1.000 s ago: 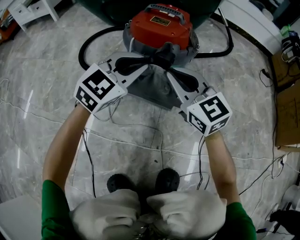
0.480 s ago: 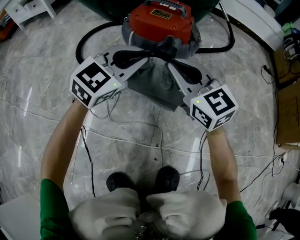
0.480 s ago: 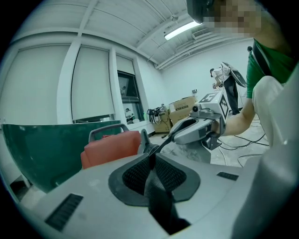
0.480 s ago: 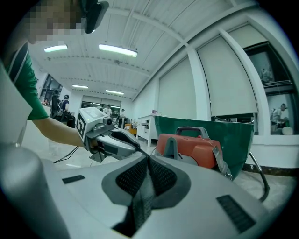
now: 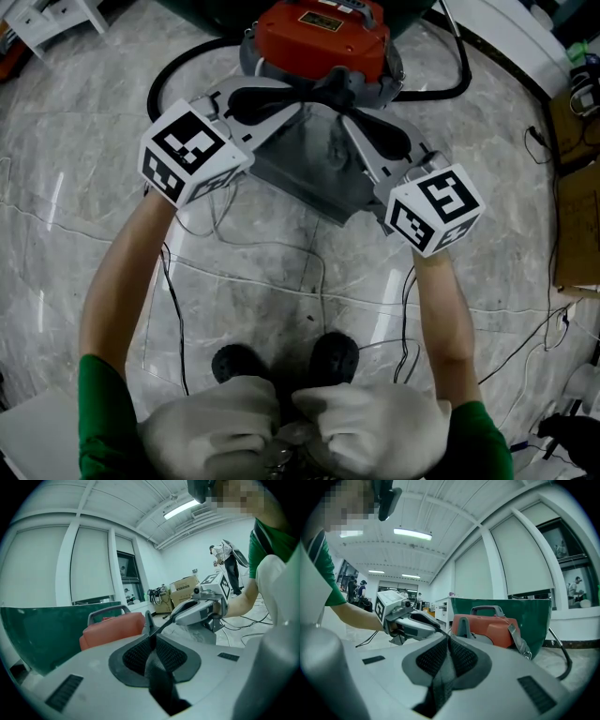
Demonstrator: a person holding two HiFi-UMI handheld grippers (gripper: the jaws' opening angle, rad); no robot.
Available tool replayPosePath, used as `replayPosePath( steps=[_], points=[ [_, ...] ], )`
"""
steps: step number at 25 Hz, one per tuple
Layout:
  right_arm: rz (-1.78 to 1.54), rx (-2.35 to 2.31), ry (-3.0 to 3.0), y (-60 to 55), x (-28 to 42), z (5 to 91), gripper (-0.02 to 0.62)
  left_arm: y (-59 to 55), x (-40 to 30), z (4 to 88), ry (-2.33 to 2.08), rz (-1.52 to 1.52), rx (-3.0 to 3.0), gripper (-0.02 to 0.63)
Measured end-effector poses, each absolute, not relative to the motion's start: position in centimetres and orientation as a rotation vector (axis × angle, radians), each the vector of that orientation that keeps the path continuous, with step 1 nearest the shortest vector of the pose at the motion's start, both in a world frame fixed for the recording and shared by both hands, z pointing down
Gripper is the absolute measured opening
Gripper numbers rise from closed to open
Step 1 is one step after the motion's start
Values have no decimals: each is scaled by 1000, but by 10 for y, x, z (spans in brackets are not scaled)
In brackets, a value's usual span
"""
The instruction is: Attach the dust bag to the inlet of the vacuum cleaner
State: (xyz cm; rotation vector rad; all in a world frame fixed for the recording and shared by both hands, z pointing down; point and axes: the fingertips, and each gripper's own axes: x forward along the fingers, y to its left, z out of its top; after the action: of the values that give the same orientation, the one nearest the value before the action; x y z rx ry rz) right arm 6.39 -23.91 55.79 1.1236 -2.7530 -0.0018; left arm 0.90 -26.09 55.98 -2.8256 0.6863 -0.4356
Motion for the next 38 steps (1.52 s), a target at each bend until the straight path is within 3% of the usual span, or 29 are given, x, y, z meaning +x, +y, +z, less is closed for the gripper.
replayPosePath(
  steps=[38],
  points=[
    [-143, 1202, -2687, -263, 76, 558, 32, -292, 23, 564, 746, -399, -2815, 49]
  ],
)
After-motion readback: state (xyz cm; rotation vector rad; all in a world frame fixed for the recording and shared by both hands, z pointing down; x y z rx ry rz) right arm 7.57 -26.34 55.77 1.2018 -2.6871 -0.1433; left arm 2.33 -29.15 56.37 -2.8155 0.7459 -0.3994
